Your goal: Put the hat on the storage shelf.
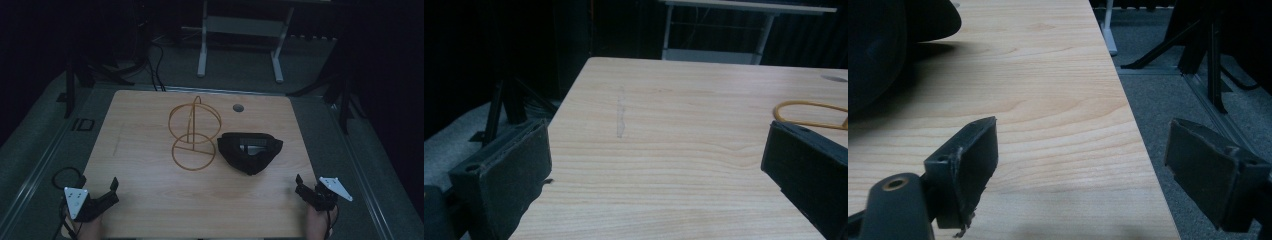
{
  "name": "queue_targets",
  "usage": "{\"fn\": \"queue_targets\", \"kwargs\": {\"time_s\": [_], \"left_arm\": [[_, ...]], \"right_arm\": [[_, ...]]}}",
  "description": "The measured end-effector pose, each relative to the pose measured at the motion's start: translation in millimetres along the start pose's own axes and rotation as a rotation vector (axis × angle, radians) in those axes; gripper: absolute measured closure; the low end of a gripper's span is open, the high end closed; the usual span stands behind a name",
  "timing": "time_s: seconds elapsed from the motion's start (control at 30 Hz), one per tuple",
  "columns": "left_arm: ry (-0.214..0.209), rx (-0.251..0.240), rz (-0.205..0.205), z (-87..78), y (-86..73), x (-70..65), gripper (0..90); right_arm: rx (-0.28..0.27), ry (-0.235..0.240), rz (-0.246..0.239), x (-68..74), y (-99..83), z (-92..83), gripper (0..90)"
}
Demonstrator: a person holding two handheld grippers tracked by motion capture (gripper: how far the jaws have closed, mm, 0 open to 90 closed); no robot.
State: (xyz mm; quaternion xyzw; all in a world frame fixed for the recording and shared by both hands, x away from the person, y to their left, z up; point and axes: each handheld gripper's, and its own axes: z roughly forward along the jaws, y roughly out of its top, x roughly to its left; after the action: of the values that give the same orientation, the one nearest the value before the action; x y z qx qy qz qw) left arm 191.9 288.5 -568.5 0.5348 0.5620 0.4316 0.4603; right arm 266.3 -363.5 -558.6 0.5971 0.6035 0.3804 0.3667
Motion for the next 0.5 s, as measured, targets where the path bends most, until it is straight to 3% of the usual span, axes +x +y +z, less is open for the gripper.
{"fn": "queue_targets", "kwargs": {"time_s": [0.1, 0.27, 0.5], "left_arm": [[-0.005, -0.007, 0.039, 0.6, 1.4, -1.2, 0.4], [-0.022, -0.011, 0.037, -0.2, 2.9, -1.3, 0.4], [-0.043, 0.043, 0.062, -0.1, 4.1, -4.7, 0.4]], "right_arm": [[-0.002, -0.002, -0.006, 1.1, -0.1, -0.4, 13.8], [-0.016, 0.016, 0.004, 0.6, -0.6, -1.6, 13.8], [-0.054, 0.077, -0.028, 6.8, 16.3, -20.6, 13.8]]}}
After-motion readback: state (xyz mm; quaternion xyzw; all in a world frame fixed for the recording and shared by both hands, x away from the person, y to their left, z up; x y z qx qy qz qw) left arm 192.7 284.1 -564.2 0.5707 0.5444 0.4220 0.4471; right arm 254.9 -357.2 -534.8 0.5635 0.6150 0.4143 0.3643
